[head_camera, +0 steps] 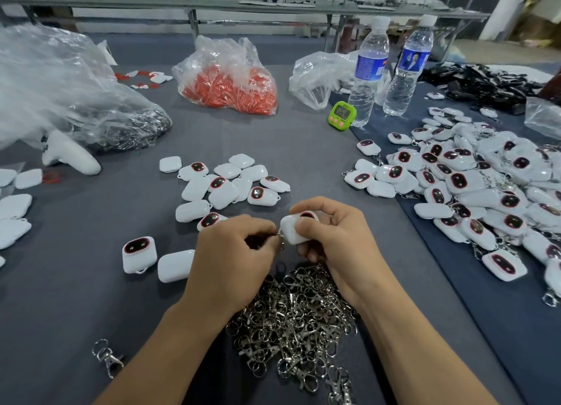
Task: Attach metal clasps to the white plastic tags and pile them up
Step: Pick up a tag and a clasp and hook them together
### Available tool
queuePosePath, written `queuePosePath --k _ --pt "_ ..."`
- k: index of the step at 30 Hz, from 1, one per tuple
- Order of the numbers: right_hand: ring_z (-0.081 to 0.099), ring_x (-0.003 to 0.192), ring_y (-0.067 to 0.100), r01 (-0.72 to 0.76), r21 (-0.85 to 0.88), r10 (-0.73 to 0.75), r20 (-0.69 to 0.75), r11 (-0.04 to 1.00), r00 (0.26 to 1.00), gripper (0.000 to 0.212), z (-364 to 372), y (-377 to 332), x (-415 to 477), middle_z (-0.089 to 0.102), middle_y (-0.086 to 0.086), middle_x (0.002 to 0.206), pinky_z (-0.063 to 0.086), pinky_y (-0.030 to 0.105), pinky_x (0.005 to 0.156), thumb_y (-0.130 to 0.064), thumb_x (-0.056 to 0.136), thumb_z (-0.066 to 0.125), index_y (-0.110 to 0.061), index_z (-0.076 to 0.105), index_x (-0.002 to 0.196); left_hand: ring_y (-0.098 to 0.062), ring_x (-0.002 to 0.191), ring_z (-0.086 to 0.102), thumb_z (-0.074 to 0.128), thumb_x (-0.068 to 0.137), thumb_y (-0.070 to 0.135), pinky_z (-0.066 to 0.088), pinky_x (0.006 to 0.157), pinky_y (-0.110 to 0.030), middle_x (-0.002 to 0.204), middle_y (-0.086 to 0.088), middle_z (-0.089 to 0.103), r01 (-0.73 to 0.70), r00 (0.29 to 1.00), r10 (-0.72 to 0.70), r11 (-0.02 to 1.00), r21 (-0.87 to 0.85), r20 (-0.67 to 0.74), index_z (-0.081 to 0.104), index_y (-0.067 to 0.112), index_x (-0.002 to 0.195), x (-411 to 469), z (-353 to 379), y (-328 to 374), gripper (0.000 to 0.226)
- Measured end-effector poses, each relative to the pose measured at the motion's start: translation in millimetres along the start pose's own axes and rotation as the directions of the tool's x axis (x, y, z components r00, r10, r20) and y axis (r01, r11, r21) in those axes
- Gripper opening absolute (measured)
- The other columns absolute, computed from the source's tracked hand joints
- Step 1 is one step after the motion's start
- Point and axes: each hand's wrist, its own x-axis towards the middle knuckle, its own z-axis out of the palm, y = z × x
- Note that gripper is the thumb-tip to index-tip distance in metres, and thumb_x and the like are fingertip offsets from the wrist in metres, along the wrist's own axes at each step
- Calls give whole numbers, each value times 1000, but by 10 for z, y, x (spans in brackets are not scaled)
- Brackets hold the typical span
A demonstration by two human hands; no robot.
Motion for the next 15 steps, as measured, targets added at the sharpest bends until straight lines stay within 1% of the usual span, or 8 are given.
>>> queuePosePath --k 2,4,6,8,10,12,13,15 --pt "52 47 18 -46 120 45 10 992 999 22 -6 -14 6 67 11 67 38 22 42 9 89 59 -9 72 90 0 68 67 83 77 23 49 64 -12 74 18 74 148 989 -138 958 -247 58 80 34 80 32 -6 20 12" --pt "53 46 16 -82 194 81 11 978 997 24 -15 -28 13 66 11 65 38 21 42 8 90 59 -11 73 87 -3 71 69 81 79 26 55 68 -20 77 12 77 247 967 -194 879 -408 166 81 40 84 51 5 46 14" --pt "53 46 16 -103 229 104 8 968 995 27 -21 -32 17 65 11 64 38 21 42 7 89 58 -14 75 84 -7 73 69 78 86 20 56 68 -21 78 6 78 297 951 -209 826 -479 229 82 39 86 59 10 56 20" --pt "54 47 16 -104 242 105 9 965 994 25 -17 -22 16 66 11 65 39 21 42 7 90 58 -12 74 88 -5 69 66 75 89 18 52 64 -16 75 6 77 297 949 -198 819 -490 243 83 36 87 62 6 56 20" --pt "54 47 16 -83 225 85 -2 971 996 21 -5 -13 6 66 11 64 39 21 41 8 90 58 -8 71 92 -2 66 66 75 88 22 49 62 -14 71 12 75 228 971 -173 887 -401 168 83 35 85 41 8 52 15" --pt "53 45 15 -33 163 39 -36 986 999 20 18 3 0 67 10 65 38 21 40 7 86 63 -10 73 89 -9 63 61 73 86 30 45 61 -23 62 10 67 81 996 -72 979 -186 54 80 27 75 10 13 43 13" --pt "53 45 15 -5 118 11 -55 993 998 19 34 9 -6 67 10 66 38 21 41 4 83 66 -14 74 85 -13 61 55 70 84 32 43 61 -28 59 6 61 -1 1000 2 999 -49 19 77 22 71 -6 19 44 18" --pt "54 47 15 52 7 -51 -81 999 995 17 73 34 -27 68 7 65 40 21 42 -4 77 69 -19 75 81 -15 59 51 68 84 26 41 60 -33 58 6 56 -141 990 141 975 171 16 73 17 67 -28 24 41 20"
